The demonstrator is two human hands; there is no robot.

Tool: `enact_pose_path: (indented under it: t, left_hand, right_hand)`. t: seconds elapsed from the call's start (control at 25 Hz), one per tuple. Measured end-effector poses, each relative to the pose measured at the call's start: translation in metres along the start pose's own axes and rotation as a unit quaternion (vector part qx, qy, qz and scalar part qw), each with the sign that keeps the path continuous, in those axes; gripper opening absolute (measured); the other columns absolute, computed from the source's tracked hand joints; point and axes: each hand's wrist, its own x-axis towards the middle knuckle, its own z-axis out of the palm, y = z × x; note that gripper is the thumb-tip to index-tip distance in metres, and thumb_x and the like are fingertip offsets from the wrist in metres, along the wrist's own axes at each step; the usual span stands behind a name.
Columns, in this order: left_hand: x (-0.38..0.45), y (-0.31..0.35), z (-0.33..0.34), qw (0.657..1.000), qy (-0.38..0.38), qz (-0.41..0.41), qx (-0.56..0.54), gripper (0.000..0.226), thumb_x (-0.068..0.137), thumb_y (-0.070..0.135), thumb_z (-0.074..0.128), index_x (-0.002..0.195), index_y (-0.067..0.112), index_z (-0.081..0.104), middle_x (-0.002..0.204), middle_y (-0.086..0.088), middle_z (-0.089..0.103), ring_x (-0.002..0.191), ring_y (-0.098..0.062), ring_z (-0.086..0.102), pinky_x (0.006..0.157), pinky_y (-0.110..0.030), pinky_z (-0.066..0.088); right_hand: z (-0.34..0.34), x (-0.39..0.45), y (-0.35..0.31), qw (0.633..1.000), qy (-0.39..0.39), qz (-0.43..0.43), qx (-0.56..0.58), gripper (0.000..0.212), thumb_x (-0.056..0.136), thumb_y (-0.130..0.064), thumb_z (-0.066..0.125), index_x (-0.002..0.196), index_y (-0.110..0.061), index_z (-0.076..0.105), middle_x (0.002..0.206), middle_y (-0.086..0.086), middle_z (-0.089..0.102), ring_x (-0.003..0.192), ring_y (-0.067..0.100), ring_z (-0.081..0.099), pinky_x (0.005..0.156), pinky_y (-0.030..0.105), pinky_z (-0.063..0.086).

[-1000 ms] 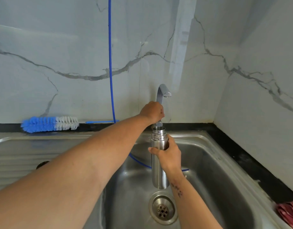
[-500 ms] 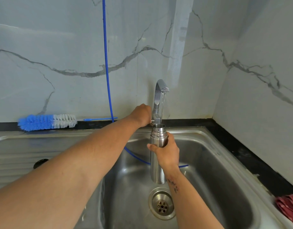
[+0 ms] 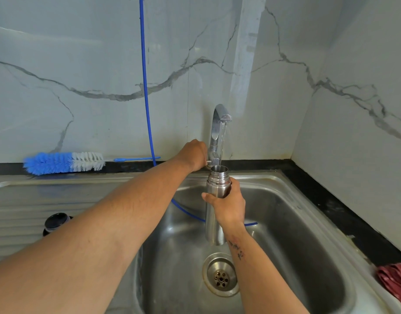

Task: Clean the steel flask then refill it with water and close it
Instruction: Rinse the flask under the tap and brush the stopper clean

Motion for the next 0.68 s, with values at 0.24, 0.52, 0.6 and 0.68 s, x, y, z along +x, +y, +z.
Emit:
enact_pose_path:
  t: [0.24,0.52,0.6,0.68]
  left_hand:
    - [-0.0010,-0.0011,0.0004,1.000,0.007,-0.002,-0.010,0.007,0.088,0.008,0.076,0.084,0.007,0.070,0.092,-0.012,0.071,0.089,-0.025,0.068,0.088,-0.037,0.056]
    - [-0.0017,-0.0017,0.0018,1.000,0.010,-0.001,-0.014,0.007,0.088,0.010,0.076,0.087,0.006,0.071,0.093,-0.012,0.071,0.090,-0.025,0.069,0.090,-0.038,0.056]
    - [-0.0016,-0.0013,0.0016,1.000,0.008,-0.003,-0.014,0.007,0.088,0.010,0.077,0.088,0.005,0.072,0.094,-0.012,0.071,0.090,-0.024,0.069,0.091,-0.038,0.056]
    - [-0.0013,-0.0008,0.0016,1.000,0.005,-0.005,-0.014,0.008,0.087,0.011,0.078,0.089,0.005,0.072,0.094,-0.012,0.072,0.090,-0.024,0.069,0.091,-0.038,0.056]
  right_hand:
    - [-0.0002,-0.0008,-0.0001,1.000,-0.003,0.001,0.001,0.075,0.076,-0.020,0.089,0.137,-0.031,0.048,0.109,-0.017,0.062,0.103,0.010,0.062,0.090,0.030,0.046]
    - [0.0010,-0.0013,-0.0005,1.000,-0.002,0.001,-0.001,0.077,0.076,-0.020,0.090,0.139,-0.030,0.048,0.117,-0.013,0.066,0.107,0.012,0.063,0.096,0.033,0.050]
    - [0.0014,-0.0012,-0.0004,1.000,-0.001,0.002,-0.002,0.076,0.076,-0.020,0.090,0.139,-0.031,0.048,0.117,-0.013,0.066,0.107,0.012,0.064,0.099,0.036,0.051]
    - [0.0012,-0.0015,-0.0003,1.000,-0.002,0.004,0.000,0.077,0.076,-0.020,0.090,0.139,-0.032,0.047,0.116,-0.014,0.066,0.107,0.013,0.064,0.098,0.036,0.051]
